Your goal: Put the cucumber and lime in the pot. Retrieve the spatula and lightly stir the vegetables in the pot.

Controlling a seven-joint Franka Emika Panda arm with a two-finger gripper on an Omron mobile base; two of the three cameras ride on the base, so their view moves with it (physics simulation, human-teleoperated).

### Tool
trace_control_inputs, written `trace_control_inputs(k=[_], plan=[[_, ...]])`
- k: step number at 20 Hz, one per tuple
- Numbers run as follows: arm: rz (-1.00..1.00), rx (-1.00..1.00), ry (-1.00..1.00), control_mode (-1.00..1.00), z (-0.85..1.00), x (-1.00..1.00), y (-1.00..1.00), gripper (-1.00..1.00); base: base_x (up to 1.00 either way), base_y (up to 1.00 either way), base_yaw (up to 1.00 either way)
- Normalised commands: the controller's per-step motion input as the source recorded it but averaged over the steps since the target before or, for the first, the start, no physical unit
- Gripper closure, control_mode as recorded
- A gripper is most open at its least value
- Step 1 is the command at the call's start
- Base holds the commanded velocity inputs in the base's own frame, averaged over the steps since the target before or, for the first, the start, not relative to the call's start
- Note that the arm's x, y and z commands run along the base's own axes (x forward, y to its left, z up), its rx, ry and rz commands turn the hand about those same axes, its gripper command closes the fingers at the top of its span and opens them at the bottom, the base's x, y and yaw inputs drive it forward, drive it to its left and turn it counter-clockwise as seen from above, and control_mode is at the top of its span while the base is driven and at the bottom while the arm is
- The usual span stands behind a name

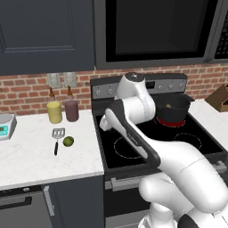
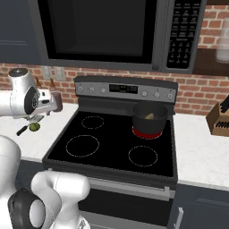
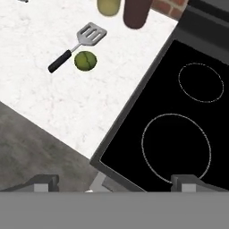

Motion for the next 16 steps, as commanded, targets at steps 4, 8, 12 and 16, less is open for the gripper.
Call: trace_control_inputs(k=[4, 8, 12, 16], plan=[[0.03, -0.03, 0.00, -1.00, -0.27, 0.01, 0.99, -1.00, 0.00, 0.00, 0.00], [0.00, 0.00, 0.00, -1.00, -0.39, 0.17, 0.79, -1.00, 0.00, 0.00, 0.00], [0.00, -0.01, 0.00, -1.00, -0.48, 0.23, 0.53, -1.00, 0.00, 0.00, 0.00], [-0.07, -0.05, 0.00, -1.00, -0.49, 0.28, 0.38, -1.00, 0.00, 0.00, 0.00]])
